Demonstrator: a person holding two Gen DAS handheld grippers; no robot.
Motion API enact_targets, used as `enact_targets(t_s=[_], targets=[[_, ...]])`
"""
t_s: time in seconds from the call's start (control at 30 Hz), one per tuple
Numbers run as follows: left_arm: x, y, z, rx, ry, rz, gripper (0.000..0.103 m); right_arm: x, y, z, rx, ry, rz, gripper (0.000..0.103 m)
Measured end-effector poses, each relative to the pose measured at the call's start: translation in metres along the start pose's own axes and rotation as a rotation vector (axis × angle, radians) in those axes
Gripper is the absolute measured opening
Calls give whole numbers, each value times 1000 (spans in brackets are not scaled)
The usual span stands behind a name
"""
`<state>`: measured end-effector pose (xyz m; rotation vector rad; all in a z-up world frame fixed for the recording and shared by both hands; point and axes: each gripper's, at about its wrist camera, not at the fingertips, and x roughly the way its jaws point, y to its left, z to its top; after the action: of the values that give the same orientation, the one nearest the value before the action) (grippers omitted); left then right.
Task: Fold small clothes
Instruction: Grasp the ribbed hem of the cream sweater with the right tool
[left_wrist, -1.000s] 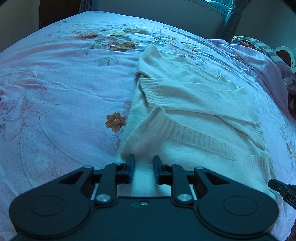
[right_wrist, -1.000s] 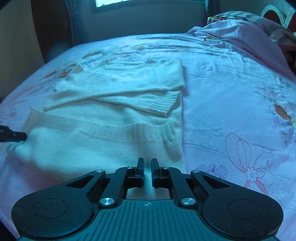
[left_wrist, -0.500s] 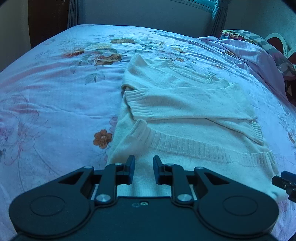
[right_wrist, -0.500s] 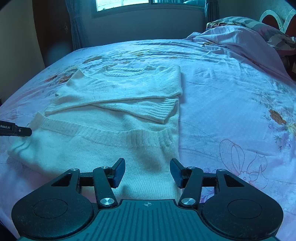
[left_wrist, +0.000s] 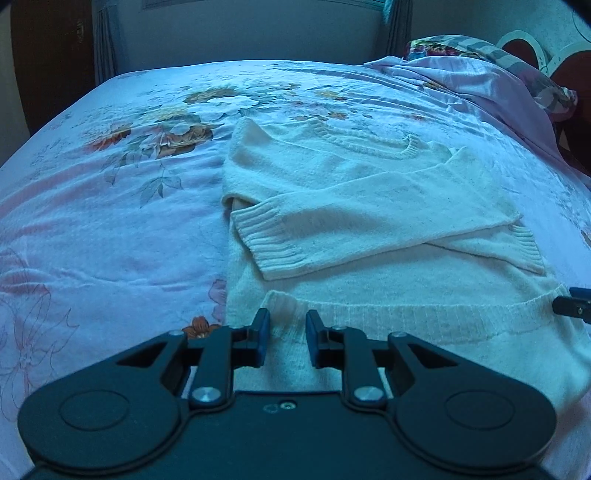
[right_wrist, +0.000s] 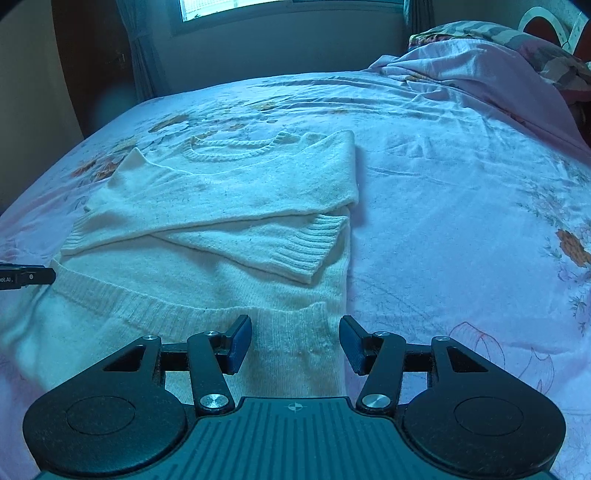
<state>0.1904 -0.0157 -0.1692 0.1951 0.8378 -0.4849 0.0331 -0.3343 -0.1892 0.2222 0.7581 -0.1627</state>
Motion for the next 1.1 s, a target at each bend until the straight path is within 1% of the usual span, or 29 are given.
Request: enact_targets(t_s=[0.1,0.17,0.2,0.23,0.3,0.33,0.37,0.47,0.5,0.6,0.67,0.7,0.77,0.8,0.9,0.93,1.0,1.03,1.07,1.1], targets=[[3,3,0,23,8,-32,18,7,-1,1,-6,14,21,53],[3,4,-1,22,7,-48,13,8,1,0,-21,16,37,52],[2,5,-2,25,7,-53,11,8,1,0,-30,16,48,46],[1,5,-3,28,3,-49,7,7,1,-1,-35,20,63,34],[-2,8,-4,24,-19,-12,7,5,-2,-1,-31,20,82,33],[-2,10,-3,16,-26,10,14,3,-3,-2,-35,13,85,33],[-1,12,-3,11,-26,23,24,3,-4,-2,-36,7,81,33],[4,15,-3,17,-1,-7,25,5,-12,0,3,18,95,34],[5,13,-3,29,-1,-5,26,6,-13,0,11,22,98,34],[5,13,-3,33,5,-6,26,6,-14,2,14,23,97,34],[5,15,-4,29,15,-18,26,7,-12,2,8,43,105,34],[3,15,-5,30,16,-23,25,7,-12,2,6,47,110,33],[0,15,-7,33,14,-39,16,4,-11,0,9,55,139,33],[-1,15,-9,39,9,-33,16,2,-11,-1,6,57,146,33],[2,19,-8,31,25,-46,17,3,-14,-4,8,59,147,34],[5,19,-7,28,39,-50,18,6,-17,-4,25,75,157,34],[8,17,-5,21,54,-52,19,8,-19,-4,56,86,167,33],[8,16,-4,22,57,-62,16,8,-17,-3,56,89,173,33],[7,13,-4,26,58,-71,7,6,-15,-2,49,88,181,33],[6,11,-5,36,64,-83,5,5,-12,-2,37,93,193,27]])
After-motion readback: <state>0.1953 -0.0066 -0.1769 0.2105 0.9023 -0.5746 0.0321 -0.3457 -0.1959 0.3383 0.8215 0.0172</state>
